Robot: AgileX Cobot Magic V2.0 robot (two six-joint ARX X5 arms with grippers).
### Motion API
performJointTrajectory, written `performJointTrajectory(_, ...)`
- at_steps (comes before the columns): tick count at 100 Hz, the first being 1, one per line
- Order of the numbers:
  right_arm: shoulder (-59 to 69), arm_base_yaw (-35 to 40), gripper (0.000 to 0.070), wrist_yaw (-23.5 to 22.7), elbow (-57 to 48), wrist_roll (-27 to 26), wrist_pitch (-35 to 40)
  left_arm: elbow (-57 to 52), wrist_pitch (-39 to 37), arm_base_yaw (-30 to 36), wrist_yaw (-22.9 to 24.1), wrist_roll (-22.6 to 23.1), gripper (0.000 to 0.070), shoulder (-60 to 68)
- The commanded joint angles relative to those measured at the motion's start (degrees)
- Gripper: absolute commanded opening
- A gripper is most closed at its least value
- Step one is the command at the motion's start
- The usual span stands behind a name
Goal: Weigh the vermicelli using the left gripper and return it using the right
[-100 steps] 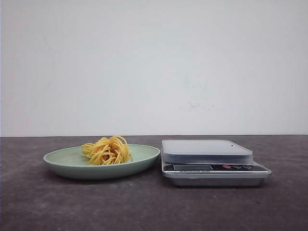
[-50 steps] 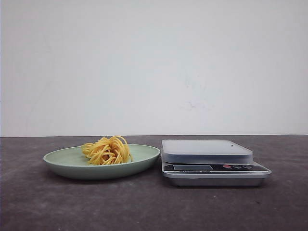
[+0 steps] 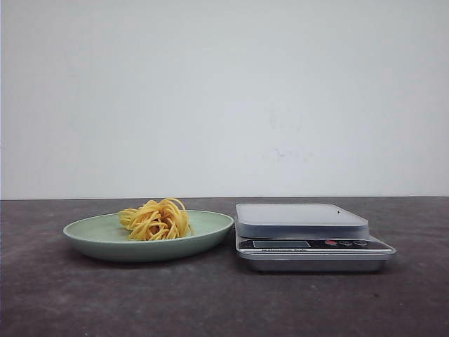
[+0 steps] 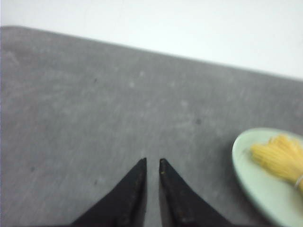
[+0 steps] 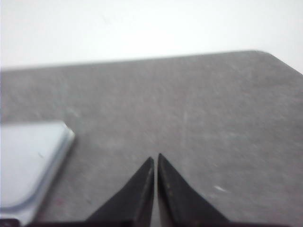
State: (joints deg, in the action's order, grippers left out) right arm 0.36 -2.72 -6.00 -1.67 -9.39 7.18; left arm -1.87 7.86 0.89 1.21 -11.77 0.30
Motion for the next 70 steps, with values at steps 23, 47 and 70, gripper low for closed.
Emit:
performJointTrajectory(23, 2.86, -0.04, 0.0005, -1.81, -20.06, -7.15, 8.9, -14.6, 4.22, 0.04, 0.68, -12.04, 0.0011, 5.4)
performJointTrajectory(47, 12.66, -0.04, 0.0005, -6.1, -39.91, -4.7, 21.49, -37.73, 15.85, 0.09, -2.73, -11.47, 0.0011, 21.24)
performJointTrajectory(70, 20.59, -0.04, 0.0437, -11.15, -48.74, -3.21, 23.91, -50.93, 20.26, 0.46, -14.23, -8.63, 0.0389, 33.03)
